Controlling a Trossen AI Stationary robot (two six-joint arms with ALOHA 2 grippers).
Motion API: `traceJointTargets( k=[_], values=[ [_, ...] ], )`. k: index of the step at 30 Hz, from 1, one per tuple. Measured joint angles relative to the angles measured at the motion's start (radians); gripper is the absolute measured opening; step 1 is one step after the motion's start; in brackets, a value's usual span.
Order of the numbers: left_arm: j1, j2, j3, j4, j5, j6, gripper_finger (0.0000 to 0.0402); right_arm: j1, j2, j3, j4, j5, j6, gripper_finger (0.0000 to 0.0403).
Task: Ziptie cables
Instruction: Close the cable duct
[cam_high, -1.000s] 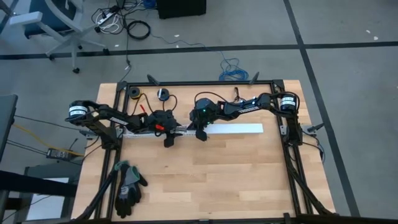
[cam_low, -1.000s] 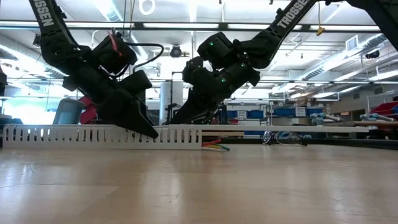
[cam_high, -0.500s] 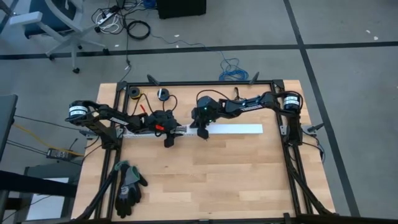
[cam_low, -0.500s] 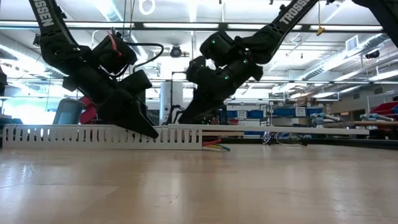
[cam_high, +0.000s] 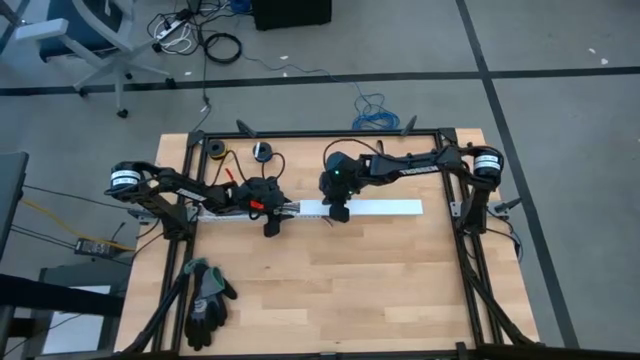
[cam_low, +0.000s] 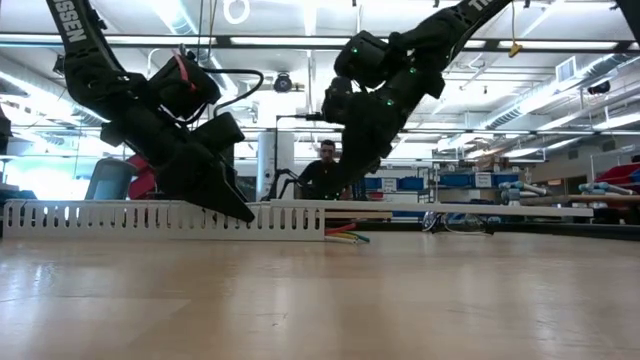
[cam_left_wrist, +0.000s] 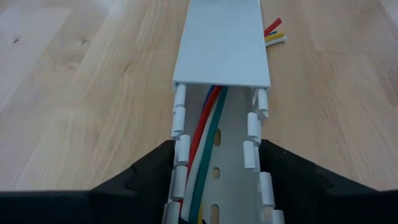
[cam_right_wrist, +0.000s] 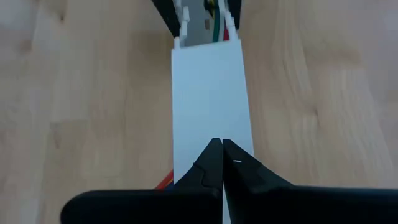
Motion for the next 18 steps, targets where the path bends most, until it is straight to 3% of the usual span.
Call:
traceJointTargets(
  k=[5, 12, 18],
  values=[
    [0.000, 0.000, 0.000, 0.001, -0.002, 0.000, 0.0230, 0.001, 0.022, -0.030, 0.066, 0.003, 0.023, 0.0000],
    [0.000, 0.000, -0.002, 0.008, -0.004, -0.001, 0.0230, 0.009, 0.125, -0.018, 0.298, -0.046, 0.031, 0.0000],
    [0.000, 0.000, -0.001, 0.009, -0.005, -0.002, 0.0230, 0.010, 0.123, -0.010, 0.310, -0.046, 0.023, 0.0000]
  ],
)
